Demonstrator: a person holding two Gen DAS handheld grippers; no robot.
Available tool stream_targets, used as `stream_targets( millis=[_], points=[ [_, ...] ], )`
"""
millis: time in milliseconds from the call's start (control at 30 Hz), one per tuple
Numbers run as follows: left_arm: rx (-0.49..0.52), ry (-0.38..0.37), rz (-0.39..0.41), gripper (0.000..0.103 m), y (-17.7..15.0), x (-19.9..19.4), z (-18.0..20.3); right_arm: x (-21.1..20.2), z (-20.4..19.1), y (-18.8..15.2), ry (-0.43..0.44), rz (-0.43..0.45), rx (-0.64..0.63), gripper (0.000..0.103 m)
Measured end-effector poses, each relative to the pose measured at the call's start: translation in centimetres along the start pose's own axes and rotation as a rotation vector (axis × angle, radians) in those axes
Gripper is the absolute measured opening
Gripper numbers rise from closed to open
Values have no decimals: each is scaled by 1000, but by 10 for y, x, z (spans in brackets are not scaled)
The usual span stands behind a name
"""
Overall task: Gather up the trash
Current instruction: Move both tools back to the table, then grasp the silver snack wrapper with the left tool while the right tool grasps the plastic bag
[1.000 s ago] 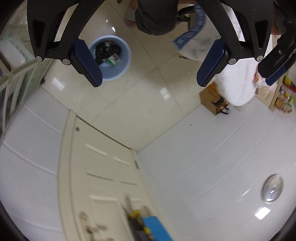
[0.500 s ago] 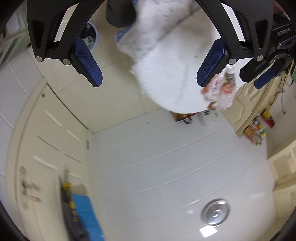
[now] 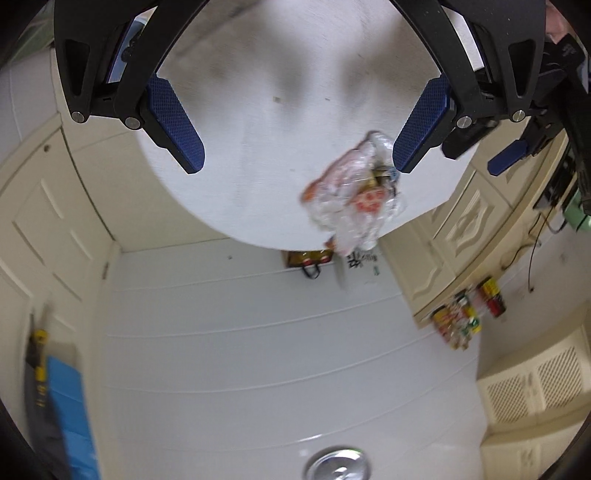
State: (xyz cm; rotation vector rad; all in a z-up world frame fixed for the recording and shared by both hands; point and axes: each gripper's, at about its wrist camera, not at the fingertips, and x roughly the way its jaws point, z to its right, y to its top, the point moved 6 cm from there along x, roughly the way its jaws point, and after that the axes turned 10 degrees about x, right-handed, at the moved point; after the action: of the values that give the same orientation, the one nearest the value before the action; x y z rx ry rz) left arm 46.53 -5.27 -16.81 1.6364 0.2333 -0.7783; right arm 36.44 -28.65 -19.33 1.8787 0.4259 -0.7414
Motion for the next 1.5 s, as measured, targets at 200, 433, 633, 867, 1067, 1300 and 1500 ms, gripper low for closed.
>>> stream_targets(
  millis=[200,433,633,867,1067,1300,1500],
  points=[
    [-17,5,-80,102,12,53,-12,45,-33,0,23,-58,-50,103],
    [-16,-17,-161,102,33,135,-15,85,-47,4,25,-109,-68,103],
    [6,-29,-187,102,52,200,-10,116,-52,12,17,-138,-60,103],
    [-71,-136,-212,82,55,251,-26,159,-74,19,25,-168,-72,103],
    [-110,-174,-239,36,59,279,-38,198,-85,8,-5,-238,-111,56],
    [-122,-164,-239,31,63,296,-56,172,-73,6,61,-198,-90,36],
    [-142,-146,-223,30,52,288,-69,136,-63,9,106,-156,-79,35]
  ],
)
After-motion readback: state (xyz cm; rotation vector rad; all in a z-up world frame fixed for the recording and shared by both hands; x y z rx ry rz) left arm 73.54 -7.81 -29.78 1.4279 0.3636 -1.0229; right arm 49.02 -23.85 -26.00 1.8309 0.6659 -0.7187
